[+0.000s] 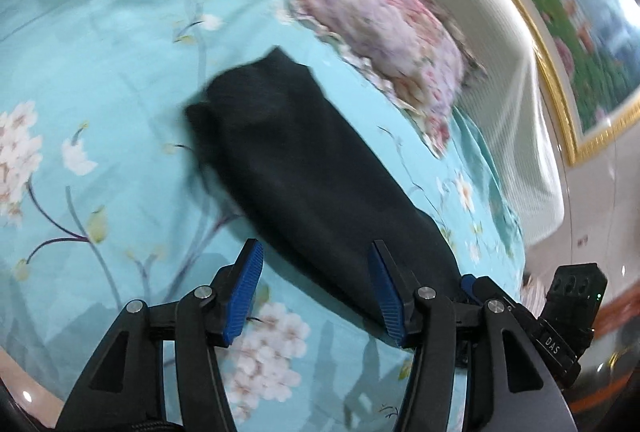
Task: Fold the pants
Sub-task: 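Lower the folded pants onto the sheet and open both grippers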
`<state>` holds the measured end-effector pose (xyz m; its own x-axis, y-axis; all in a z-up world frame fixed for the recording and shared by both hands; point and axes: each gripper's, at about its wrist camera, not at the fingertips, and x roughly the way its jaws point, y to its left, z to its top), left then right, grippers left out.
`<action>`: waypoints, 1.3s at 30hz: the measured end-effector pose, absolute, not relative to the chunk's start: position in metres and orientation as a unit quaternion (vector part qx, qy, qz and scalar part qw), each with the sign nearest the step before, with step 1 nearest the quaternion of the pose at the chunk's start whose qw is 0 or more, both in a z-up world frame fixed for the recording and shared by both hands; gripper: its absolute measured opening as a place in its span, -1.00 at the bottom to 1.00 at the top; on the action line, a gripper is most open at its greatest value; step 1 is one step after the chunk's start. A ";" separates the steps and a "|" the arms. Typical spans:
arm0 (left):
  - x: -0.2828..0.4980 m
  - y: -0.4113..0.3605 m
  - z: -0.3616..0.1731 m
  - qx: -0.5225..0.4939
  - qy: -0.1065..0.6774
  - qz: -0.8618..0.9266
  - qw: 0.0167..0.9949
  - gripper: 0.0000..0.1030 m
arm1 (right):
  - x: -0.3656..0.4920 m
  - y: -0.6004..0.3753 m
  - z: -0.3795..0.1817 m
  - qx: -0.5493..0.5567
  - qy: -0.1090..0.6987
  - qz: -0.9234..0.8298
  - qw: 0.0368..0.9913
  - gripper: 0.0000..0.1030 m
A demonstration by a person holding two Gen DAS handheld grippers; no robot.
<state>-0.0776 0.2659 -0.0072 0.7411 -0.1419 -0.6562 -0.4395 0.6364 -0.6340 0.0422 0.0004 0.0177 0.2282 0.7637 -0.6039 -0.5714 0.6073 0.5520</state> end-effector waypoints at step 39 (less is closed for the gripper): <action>-0.042 0.338 -0.047 -0.504 0.330 0.130 0.787 -0.22 | 0.147 0.253 -0.007 -0.097 0.491 0.602 0.622 -0.05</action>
<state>-0.0421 0.3377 -0.0470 0.7480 -0.1291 -0.6510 -0.5375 0.4575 -0.7083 0.1471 0.2534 -0.0067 -0.2064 0.6535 -0.7282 -0.8441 0.2575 0.4703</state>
